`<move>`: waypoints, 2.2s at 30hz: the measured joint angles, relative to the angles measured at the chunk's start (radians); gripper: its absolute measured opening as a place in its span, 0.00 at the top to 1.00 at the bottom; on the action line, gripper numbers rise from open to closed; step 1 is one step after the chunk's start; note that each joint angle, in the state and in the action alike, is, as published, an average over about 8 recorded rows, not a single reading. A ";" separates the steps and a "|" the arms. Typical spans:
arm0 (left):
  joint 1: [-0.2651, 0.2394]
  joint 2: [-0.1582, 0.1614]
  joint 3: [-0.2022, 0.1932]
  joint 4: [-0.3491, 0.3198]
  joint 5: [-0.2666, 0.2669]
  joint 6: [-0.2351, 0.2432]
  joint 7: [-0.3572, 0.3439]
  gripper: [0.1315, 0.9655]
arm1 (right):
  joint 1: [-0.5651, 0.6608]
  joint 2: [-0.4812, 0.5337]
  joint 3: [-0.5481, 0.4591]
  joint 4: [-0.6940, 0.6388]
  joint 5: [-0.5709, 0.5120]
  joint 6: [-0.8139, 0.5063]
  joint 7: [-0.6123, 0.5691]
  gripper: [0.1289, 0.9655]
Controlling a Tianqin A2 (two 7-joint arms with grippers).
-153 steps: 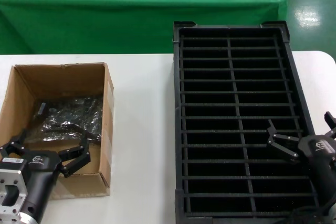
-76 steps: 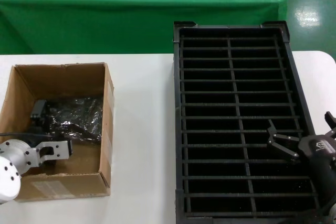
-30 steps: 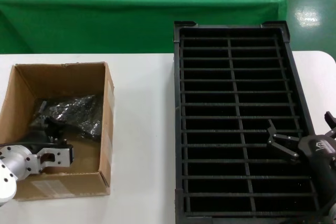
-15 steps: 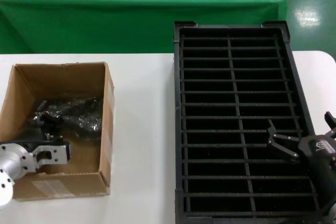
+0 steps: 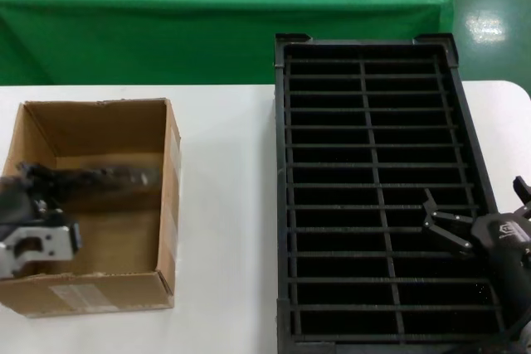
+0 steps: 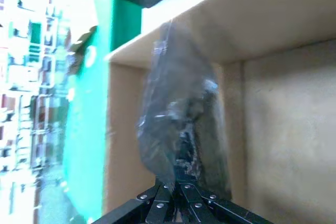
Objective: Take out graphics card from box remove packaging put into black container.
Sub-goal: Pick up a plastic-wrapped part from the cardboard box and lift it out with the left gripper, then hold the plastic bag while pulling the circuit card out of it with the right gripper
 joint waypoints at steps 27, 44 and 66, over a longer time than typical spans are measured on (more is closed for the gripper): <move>0.312 -0.103 -0.202 -0.671 -0.223 0.080 -0.107 0.99 | 0.000 0.000 0.000 0.000 0.000 0.000 0.000 0.00; 0.302 -0.126 -0.041 -0.664 -0.420 0.036 -0.040 0.99 | 0.000 0.000 0.000 0.000 0.000 0.000 0.000 0.00; 0.301 -0.127 -0.040 -0.663 -0.423 0.035 -0.039 0.99 | 0.114 0.039 -0.228 0.034 0.005 0.043 0.009 0.00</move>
